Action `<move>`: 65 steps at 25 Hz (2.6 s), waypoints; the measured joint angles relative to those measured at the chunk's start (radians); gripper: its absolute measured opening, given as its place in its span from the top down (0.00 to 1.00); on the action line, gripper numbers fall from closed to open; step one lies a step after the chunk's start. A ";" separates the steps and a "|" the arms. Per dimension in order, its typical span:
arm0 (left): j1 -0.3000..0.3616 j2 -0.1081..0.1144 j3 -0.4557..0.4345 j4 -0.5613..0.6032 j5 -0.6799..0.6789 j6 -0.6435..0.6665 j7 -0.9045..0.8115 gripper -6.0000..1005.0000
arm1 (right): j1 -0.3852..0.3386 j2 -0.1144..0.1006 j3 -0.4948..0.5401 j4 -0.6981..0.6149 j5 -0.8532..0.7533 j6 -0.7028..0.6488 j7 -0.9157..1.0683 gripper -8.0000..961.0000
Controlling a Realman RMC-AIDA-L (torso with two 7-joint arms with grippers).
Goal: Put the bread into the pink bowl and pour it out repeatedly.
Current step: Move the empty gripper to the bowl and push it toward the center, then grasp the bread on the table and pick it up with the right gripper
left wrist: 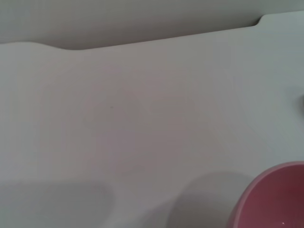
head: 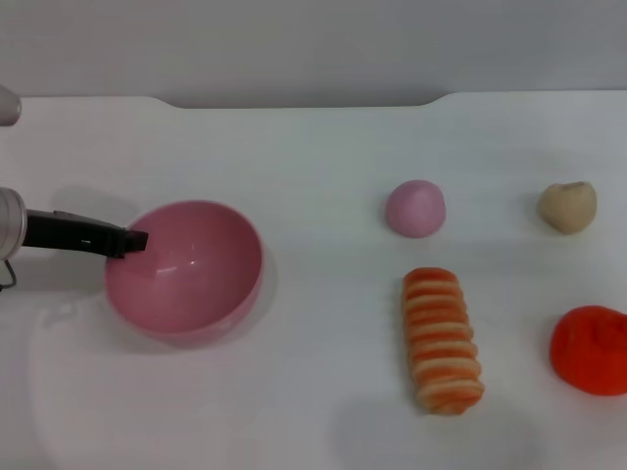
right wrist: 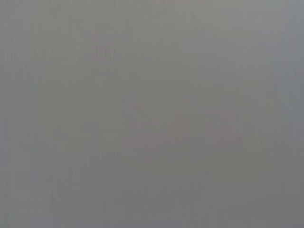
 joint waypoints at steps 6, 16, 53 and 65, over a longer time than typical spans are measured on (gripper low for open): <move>-0.010 0.005 0.000 0.007 0.000 0.011 -0.024 0.94 | 0.001 -0.001 0.000 -0.009 -0.020 0.035 0.021 0.34; -0.026 0.011 -0.001 0.009 0.000 0.020 -0.025 0.94 | -0.041 -0.049 -0.028 -0.483 -0.758 0.641 0.633 0.34; -0.073 0.023 0.008 0.013 0.006 0.028 0.039 0.94 | 0.595 -0.015 0.138 -0.511 -2.983 -0.543 2.437 0.34; -0.034 -0.032 -0.007 0.007 -0.001 0.031 0.070 0.95 | 0.481 0.008 -0.036 -0.466 -2.892 -0.549 2.399 0.34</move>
